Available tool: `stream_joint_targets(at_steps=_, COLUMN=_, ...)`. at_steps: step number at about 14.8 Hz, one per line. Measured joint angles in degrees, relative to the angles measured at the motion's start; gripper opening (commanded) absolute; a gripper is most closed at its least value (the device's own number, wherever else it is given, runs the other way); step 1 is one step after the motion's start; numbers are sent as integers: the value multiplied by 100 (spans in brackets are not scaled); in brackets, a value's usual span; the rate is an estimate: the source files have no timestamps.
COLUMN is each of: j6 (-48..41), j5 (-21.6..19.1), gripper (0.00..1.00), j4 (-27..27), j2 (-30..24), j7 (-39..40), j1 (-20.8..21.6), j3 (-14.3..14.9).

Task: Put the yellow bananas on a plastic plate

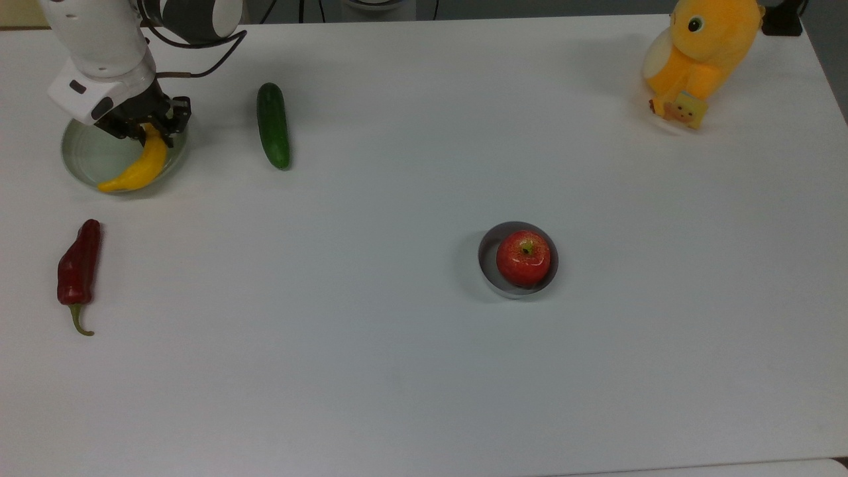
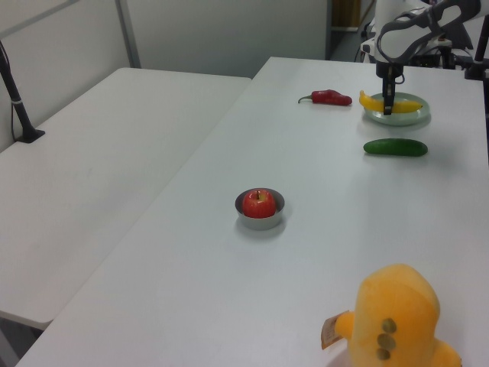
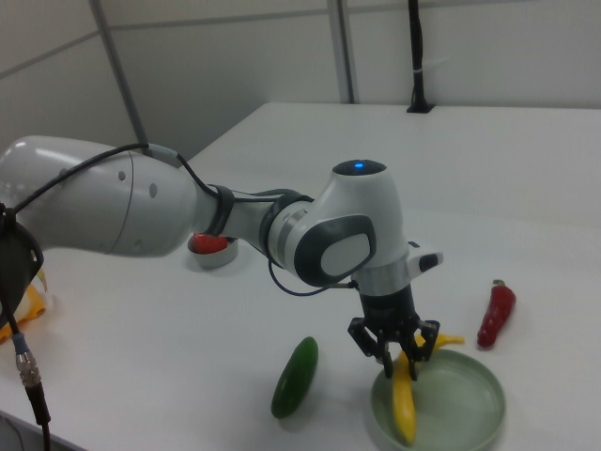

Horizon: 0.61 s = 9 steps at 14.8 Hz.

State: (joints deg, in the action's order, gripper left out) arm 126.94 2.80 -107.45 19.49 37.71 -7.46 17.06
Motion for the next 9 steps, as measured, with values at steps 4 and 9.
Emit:
stream_joint_targets(at_steps=4, j6=1, j5=0, gripper=100, j4=0, j2=29, j7=2, j1=-4, j3=3)
stream_joint_targets(at_steps=9, j6=-88, j5=-8, gripper=100, j4=114, j2=-157, j7=-1, j1=2, j3=7)
